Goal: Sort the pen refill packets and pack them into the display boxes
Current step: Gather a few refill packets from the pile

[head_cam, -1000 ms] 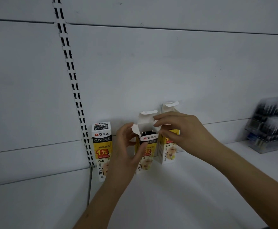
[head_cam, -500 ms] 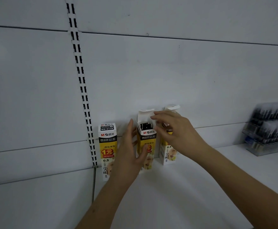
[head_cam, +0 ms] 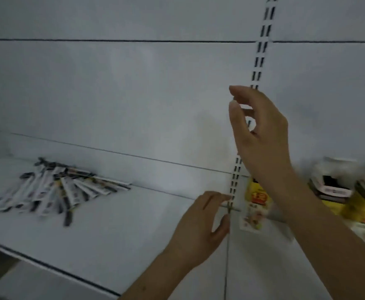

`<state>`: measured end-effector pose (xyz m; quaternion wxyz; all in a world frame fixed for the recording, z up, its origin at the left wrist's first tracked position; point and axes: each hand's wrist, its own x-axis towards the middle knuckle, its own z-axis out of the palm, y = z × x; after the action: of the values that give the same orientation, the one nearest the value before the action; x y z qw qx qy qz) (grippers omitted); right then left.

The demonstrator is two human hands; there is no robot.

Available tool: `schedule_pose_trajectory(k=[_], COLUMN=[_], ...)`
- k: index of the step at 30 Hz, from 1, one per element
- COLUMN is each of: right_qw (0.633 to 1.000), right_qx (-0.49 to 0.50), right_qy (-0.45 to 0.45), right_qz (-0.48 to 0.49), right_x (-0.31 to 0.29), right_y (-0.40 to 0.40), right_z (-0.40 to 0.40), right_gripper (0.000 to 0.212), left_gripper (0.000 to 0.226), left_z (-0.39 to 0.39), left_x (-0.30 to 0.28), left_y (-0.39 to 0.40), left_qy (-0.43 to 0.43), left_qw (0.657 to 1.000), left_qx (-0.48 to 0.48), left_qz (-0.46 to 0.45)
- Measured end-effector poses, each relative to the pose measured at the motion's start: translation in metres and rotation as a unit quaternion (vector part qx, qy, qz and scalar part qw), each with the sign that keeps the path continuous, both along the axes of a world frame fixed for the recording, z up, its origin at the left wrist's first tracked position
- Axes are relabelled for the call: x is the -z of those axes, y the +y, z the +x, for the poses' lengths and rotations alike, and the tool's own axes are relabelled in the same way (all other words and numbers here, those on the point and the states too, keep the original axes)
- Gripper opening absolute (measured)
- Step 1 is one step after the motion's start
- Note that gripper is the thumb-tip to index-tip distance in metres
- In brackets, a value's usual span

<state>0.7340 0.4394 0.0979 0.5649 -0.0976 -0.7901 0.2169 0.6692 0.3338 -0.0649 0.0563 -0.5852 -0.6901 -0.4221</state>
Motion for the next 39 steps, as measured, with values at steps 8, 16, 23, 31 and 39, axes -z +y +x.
schedule_pose_trajectory(k=[8, 16, 23, 31, 39], right_qw=[0.985, 0.87, 0.85, 0.868, 0.872], right_qx=[-0.137, -0.028, 0.069, 0.032, 0.04], right_qy=[-0.095, -0.49, -0.521, -0.494, -0.487], right_qz=[-0.05, -0.043, 0.046, 0.026, 0.027], right_x=[0.044, 0.161, 0.192, 0.187, 0.186], right_y=[-0.103, -0.142, -0.15, -0.157, -0.139], right_z=[-0.168, -0.297, -0.312, -0.302, -0.286], right_gripper=[0.037, 0.063, 0.064, 0.021, 0.02], left_gripper=[0.029, 0.05, 0.063, 0.062, 0.058], left_z=[-0.153, -0.307, -0.336, -0.338, -0.329], left_x=[0.039, 0.05, 0.067, 0.067, 0.055], left_y=[-0.141, -0.252, -0.247, -0.251, -0.255], left_qy=[-0.015, -0.004, -0.005, -0.024, -0.063], left_qw=[0.972, 0.904, 0.914, 0.924, 0.948], left_qx=[-0.231, -0.42, -0.359, -0.34, -0.308], left_qz=[-0.033, -0.081, -0.187, -0.174, -0.049])
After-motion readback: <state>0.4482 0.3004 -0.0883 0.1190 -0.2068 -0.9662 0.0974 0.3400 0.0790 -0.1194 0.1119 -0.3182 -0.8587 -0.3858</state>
